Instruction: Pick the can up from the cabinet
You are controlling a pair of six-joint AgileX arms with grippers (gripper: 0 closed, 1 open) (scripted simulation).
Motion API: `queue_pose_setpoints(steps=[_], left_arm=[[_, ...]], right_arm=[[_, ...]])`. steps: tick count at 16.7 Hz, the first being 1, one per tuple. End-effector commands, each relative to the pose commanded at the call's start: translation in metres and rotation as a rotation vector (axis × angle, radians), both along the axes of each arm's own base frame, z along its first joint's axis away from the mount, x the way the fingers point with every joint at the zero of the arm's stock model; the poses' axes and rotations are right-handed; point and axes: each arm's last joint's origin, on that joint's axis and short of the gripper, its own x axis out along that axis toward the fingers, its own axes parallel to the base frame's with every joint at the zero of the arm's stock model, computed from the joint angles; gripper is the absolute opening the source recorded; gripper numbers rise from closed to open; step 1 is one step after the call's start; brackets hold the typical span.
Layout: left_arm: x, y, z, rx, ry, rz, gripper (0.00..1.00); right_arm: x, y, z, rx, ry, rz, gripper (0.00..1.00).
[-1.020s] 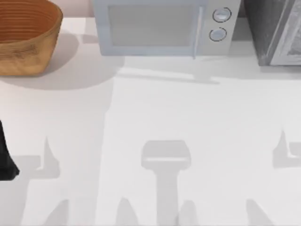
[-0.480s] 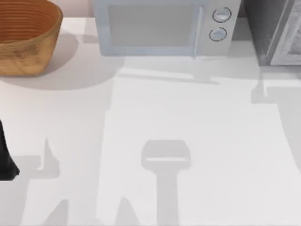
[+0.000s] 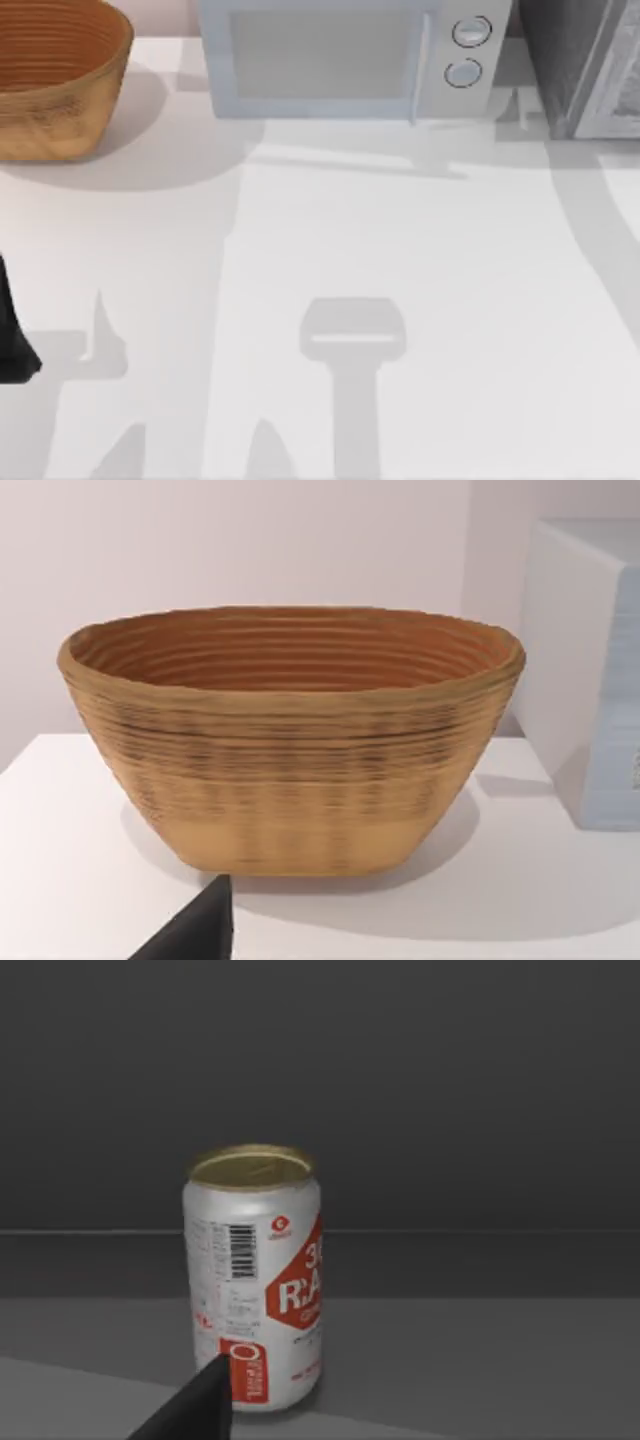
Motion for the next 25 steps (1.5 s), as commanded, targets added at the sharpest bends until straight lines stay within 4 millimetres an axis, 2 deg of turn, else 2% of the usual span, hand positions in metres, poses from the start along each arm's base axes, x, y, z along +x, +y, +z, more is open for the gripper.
queue_pose_setpoints(steps=[3, 9, 11, 15, 20, 22, 25], left_arm=[[0.0, 0.0, 0.0, 0.0, 0.0, 0.0, 1.0], [0.0, 0.0, 0.0, 0.0, 0.0, 0.0, 1.0], [0.0, 0.0, 0.0, 0.0, 0.0, 0.0, 1.0], [0.0, 0.0, 0.0, 0.0, 0.0, 0.0, 1.0], [0.0, 0.0, 0.0, 0.0, 0.0, 0.0, 1.0], [0.0, 0.0, 0.0, 0.0, 0.0, 0.0, 1.0], [0.0, 0.0, 0.0, 0.0, 0.0, 0.0, 1.0]], right_arm=[[0.015, 0.005, 0.003, -0.004, 0.018, 0.001, 1.0], [0.016, 0.005, 0.002, -0.004, 0.02, -0.003, 1.0], [0.025, 0.015, -0.004, -0.001, 0.017, -0.006, 1.0], [0.043, 0.047, -0.022, -0.002, 0.008, -0.011, 1.0], [0.045, 0.048, -0.023, -0.002, 0.007, -0.012, 1.0], [0.054, 0.048, -0.021, -0.002, 0.005, -0.011, 1.0], [0.08, 0.051, -0.023, -0.004, 0.013, -0.011, 1.0]])
